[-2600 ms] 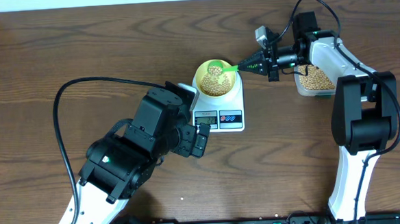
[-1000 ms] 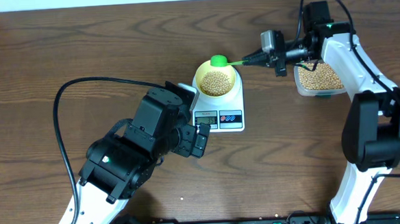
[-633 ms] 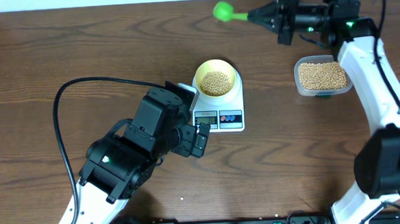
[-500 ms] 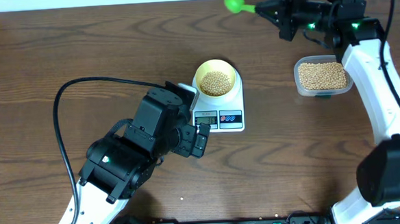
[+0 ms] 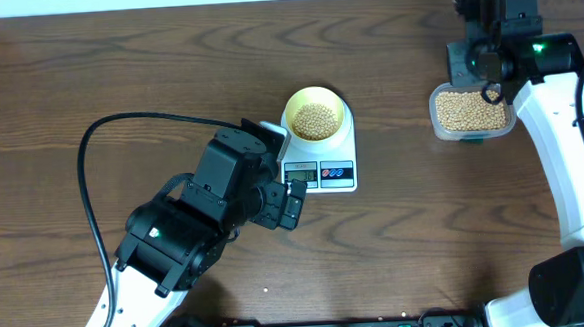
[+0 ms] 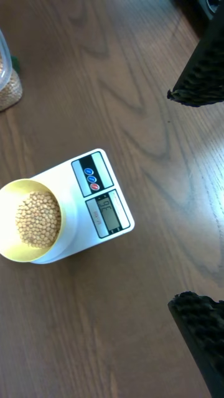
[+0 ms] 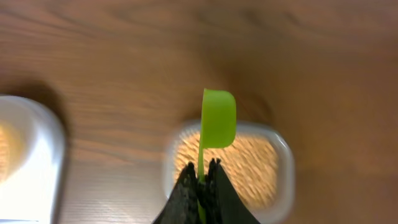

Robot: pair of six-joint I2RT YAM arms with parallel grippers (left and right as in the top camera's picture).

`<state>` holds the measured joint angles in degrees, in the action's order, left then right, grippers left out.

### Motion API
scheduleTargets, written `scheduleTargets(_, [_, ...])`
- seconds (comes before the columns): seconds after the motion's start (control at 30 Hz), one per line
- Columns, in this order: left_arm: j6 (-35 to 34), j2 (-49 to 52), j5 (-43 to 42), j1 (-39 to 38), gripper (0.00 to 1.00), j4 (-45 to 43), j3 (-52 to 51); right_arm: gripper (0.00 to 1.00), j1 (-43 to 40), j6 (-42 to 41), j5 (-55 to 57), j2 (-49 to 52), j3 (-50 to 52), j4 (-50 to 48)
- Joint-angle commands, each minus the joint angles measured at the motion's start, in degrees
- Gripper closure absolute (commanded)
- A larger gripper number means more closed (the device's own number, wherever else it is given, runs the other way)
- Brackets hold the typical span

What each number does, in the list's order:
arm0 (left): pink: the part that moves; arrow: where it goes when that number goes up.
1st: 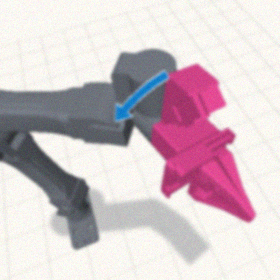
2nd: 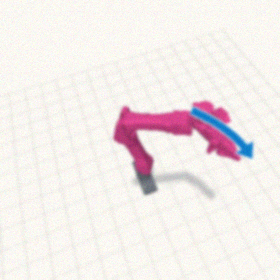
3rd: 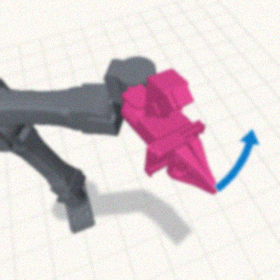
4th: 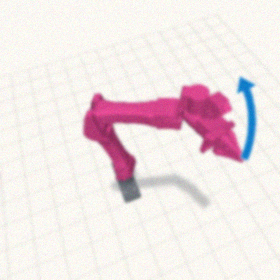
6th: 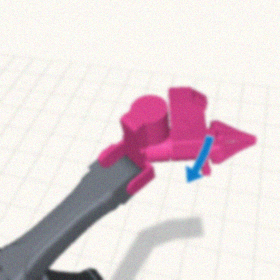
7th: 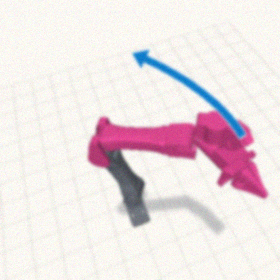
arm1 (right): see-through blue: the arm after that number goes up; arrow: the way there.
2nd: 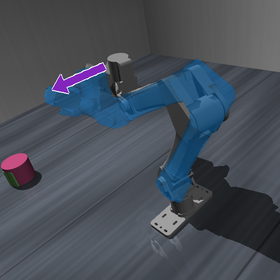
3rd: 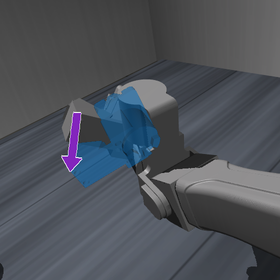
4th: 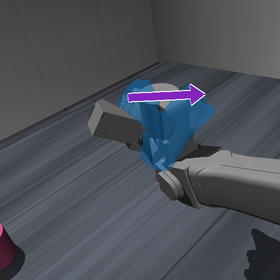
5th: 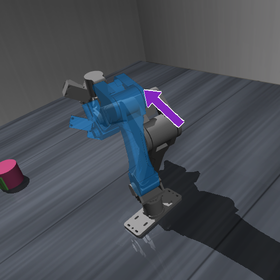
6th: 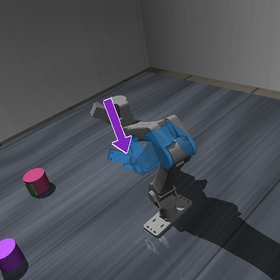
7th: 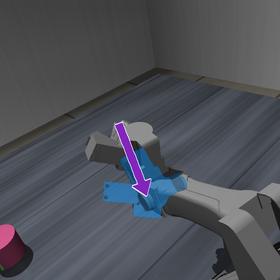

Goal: Scoop item into bowl and weigh 50g on scale
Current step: 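Move the empty scoop back into the soybean tub with the right gripper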

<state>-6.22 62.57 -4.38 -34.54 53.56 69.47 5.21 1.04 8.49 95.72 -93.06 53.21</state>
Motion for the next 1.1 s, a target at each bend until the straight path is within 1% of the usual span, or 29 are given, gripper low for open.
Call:
scheduleTargets(0.0, [-0.31, -0.35, -0.13, 0.20, 0.02, 0.02, 1.16, 0.99, -0.02, -7.30, 11.69, -0.90, -0.57, 3.26])
scheduleTargets(0.2, [-0.31, -0.35, -0.13, 0.20, 0.02, 0.02, 1.16, 0.99, -2.32, -11.74, 14.05, 0.46, 1.60, 4.83])
scheduleTargets(0.37, [-0.31, -0.35, -0.15, 0.20, 0.02, 0.02, 1.16, 0.99, -4.13, -12.00, 13.40, 1.07, 6.05, 3.21])
scheduleTargets(0.57, [-0.31, -0.35, -0.15, 0.20, 0.02, 0.02, 1.16, 0.99, -4.26, -13.94, 12.07, 1.07, 10.08, 2.84])
scheduleTargets(0.83, [-0.31, -0.35, -0.13, 0.20, 0.02, 0.00, 1.16, 0.99, -4.28, -14.75, 9.97, 1.07, 15.50, -1.53])
scheduleTargets(0.9, [-0.31, -0.35, -0.13, 0.20, 0.02, 0.02, 1.16, 0.99, -4.57, -14.75, 7.78, 1.07, 16.37, -2.58])
scheduleTargets(0.97, [-0.31, -0.35, -0.13, 0.20, 0.02, 0.02, 1.16, 0.99, -5.44, -14.75, 1.42, 1.07, 17.27, -4.22])
scheduleTargets(1.07, [-0.31, -0.35, -0.13, 0.20, 0.02, 0.02, 1.16, 0.99, -6.40, -14.80, -3.63, 1.09, 17.42, -4.90])
